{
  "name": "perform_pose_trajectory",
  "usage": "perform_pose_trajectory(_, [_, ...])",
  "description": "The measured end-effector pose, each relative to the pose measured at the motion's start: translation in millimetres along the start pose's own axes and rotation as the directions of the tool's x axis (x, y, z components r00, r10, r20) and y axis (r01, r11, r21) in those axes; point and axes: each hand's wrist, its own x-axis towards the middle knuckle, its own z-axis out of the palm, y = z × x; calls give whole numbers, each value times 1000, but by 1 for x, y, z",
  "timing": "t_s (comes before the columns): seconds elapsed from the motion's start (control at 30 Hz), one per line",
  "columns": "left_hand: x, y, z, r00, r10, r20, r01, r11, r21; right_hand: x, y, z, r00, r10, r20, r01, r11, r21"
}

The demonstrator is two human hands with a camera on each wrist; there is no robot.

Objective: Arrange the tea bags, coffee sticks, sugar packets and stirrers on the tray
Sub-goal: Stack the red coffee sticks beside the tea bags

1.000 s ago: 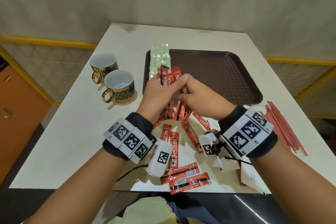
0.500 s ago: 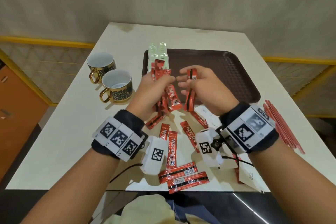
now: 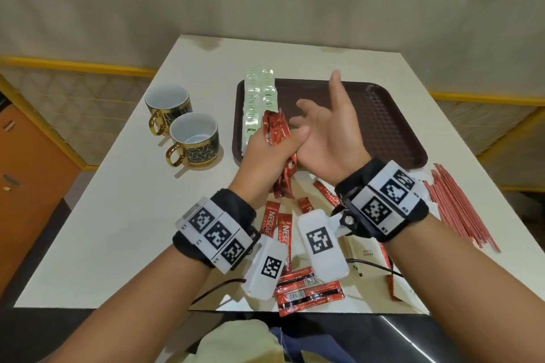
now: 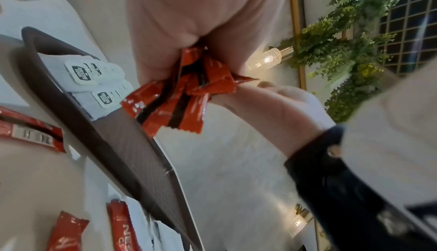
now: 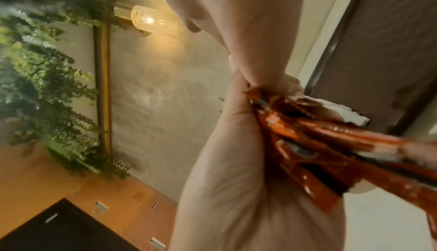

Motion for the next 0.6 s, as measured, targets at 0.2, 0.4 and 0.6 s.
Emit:
perform_pose_trajectory(0.2, [11, 13, -21, 991, -134, -9, 128, 967, -222, -9, -2, -17, 986, -167, 2, 144, 848, -511])
perform_pose_trajectory(0.4, [23, 34, -27, 968, -229, 102, 246, 789, -563, -11, 27, -33, 903, -230, 364, 410, 199, -890])
perform_pose_trajectory(0.6, [15, 40, -9, 947, -207, 246, 316, 747, -586, 16, 22, -35, 810, -311, 497, 425, -271, -863])
